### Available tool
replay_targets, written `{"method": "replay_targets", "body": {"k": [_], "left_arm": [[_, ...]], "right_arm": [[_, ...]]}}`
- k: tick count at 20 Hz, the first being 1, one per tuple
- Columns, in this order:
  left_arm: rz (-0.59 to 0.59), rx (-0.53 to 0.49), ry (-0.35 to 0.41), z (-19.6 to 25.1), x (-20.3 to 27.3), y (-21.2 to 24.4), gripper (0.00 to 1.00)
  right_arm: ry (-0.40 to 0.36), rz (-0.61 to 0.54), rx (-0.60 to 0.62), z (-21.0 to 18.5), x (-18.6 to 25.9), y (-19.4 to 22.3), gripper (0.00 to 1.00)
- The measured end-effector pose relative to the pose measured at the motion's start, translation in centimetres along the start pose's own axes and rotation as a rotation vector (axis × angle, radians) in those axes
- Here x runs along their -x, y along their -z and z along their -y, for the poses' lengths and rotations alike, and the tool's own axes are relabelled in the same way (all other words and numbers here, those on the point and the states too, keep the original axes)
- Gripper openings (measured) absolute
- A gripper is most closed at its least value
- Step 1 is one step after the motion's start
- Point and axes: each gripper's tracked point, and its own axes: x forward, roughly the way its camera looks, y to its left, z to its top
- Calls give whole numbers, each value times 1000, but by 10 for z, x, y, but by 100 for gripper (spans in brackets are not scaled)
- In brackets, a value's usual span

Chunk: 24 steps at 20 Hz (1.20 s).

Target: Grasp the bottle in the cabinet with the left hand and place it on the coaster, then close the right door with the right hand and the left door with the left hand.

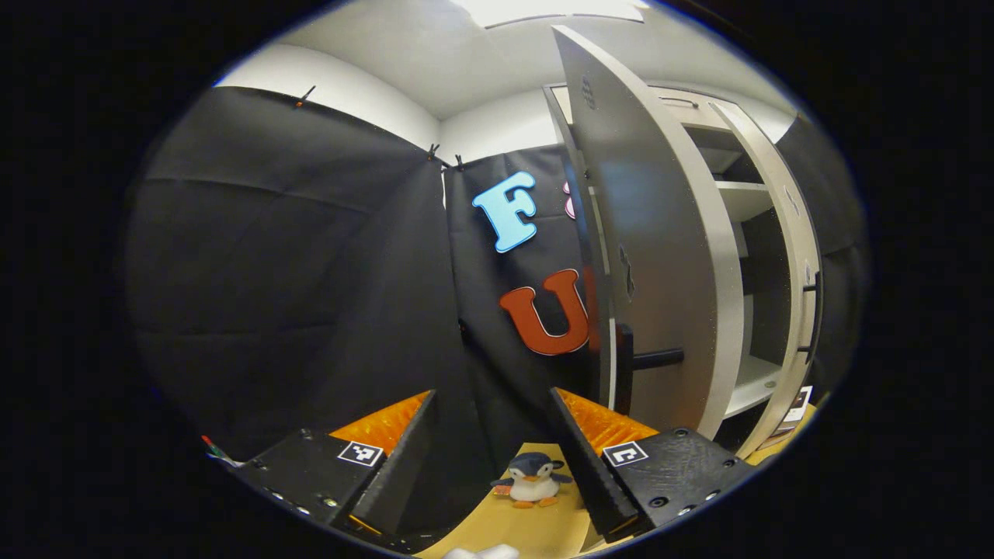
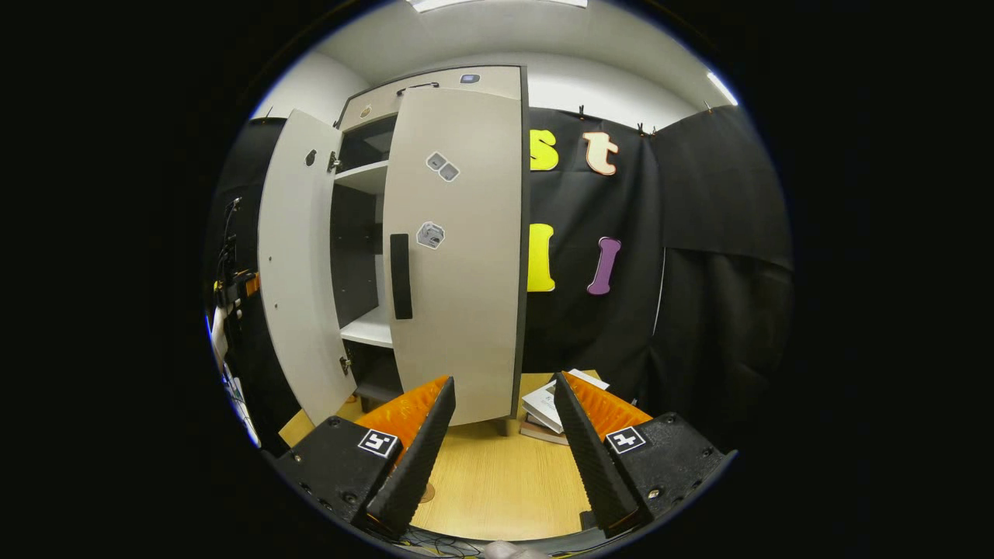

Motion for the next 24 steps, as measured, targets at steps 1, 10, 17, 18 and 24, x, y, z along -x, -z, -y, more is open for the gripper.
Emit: {"method": "replay_targets", "body": {"k": [1,10,17,18,24], "left_arm": [[-1,-9,5,5,2,-1,86],[5,78,246,115,18,-8,86],[-13,69,410,204,18,-8,96],[-20,68,420,212,19,-6,96],[-23,58,410,212,22,-5,96]], "right_arm": [[-1,-5,1,2,1,2,80],[15,-9,11,10,7,6,80],[76,9,-11,30,25,6,80],[88,14,-15,33,26,6,80],[104,25,-34,35,31,4,80]]}}
